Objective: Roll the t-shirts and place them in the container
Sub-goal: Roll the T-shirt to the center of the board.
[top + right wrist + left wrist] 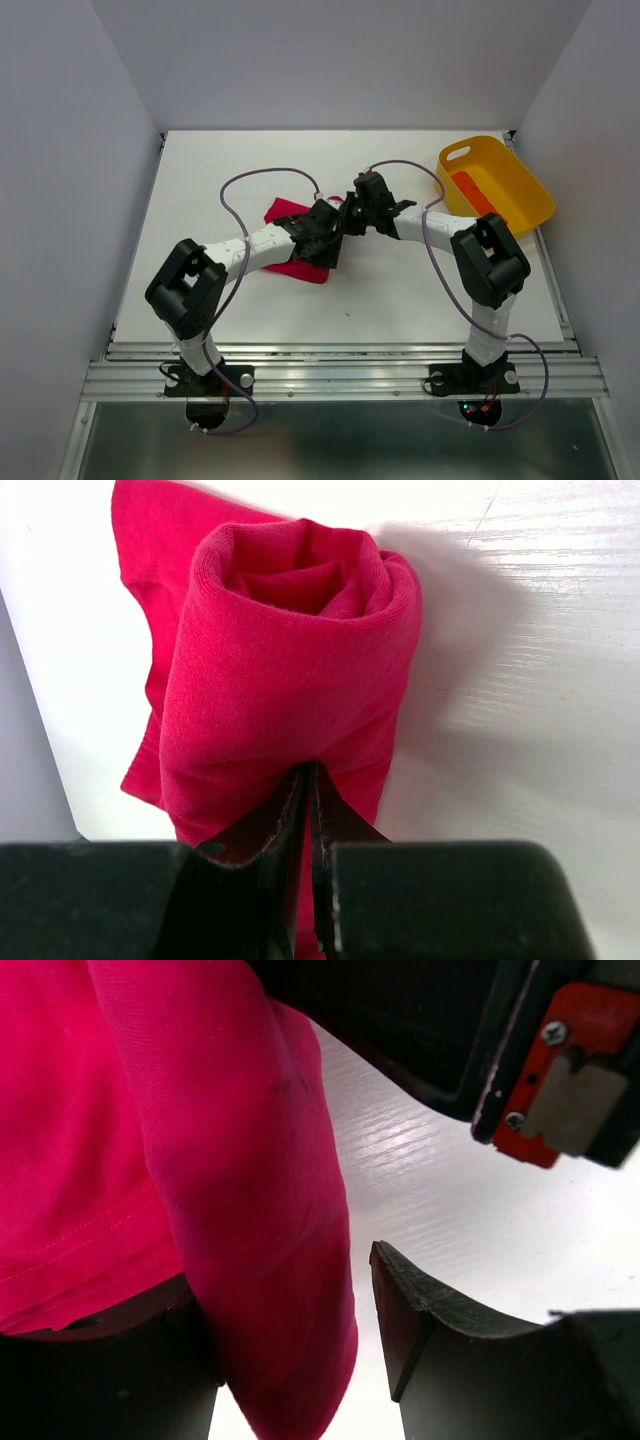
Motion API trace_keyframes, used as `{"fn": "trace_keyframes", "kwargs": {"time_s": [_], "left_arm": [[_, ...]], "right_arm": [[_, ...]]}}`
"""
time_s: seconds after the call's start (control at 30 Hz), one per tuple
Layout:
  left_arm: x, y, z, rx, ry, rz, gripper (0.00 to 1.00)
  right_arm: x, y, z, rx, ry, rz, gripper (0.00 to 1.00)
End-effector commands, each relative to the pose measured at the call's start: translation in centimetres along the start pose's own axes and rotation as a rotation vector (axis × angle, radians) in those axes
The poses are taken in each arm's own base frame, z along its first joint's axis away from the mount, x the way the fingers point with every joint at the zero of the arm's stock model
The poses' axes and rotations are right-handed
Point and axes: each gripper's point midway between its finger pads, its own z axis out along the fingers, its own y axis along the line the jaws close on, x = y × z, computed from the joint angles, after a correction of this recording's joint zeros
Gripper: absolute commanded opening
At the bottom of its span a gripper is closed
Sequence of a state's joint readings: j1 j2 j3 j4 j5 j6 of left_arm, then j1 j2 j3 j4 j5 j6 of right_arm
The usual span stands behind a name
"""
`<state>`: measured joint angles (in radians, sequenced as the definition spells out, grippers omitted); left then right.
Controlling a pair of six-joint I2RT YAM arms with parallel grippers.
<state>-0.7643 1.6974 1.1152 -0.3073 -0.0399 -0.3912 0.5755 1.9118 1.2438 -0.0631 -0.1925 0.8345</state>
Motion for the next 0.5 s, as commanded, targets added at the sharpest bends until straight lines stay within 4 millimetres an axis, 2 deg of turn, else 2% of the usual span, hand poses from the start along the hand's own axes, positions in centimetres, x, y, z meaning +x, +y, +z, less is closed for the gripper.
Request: {"fn": "trace_keyframes", "kwargs": {"time_s": [0.0,0.03,0.07,0.13,0.17,0.27,0.37,0.4,0.43,0.47], "left_arm": [[-1.2,0.6,-0.6,-0.084,-0.028,0.029,0.63],[-1.1,0.6,-0.7,-0.085,-0.026,0.029,0.61],[-1.1,0.5,-0.6,-0.081,-0.026,0.029,0.53],[-1.0,0.5,-0.5,-0.079,-0.023,0.029,0.43],[-0.9,0.5,-0.5,-0.079,-0.022,0.029,0.29],[-0.9,-0.2,-0.4,-0.041,-0.020,0.030,0.01],[-1.1,-1.7,-0.9,0.079,-0.038,0.015,0.00],[-0.1,-2.1,-1.0,0.156,-0.006,-0.006,0.00],[-1.1,-2.7,-1.7,0.217,-0.056,-0.019,0.00],[-1.3,-2.9,-2.0,0.254,-0.065,-0.034,0.00]], "right_arm": [[-0.8,1.6,-1.3,-0.034,-0.039,-0.010,0.11],[-0.8,1.6,-1.4,-0.034,-0.039,-0.010,0.11],[-0.8,1.6,-1.4,-0.035,-0.040,-0.009,0.11],[-0.8,1.7,-1.4,-0.037,-0.041,-0.007,0.11],[-0.8,1.7,-1.5,-0.037,-0.041,-0.007,0.11],[-0.9,1.7,-1.7,-0.035,-0.047,-0.006,0.13],[-1.0,1.8,-2.4,-0.036,-0.060,-0.011,0.17],[-1.2,2.0,-2.7,-0.040,-0.067,-0.013,0.18],[-1.3,2.1,-2.9,-0.043,-0.071,-0.017,0.19],[-1.2,2.1,-3.1,-0.042,-0.070,-0.020,0.19]]}}
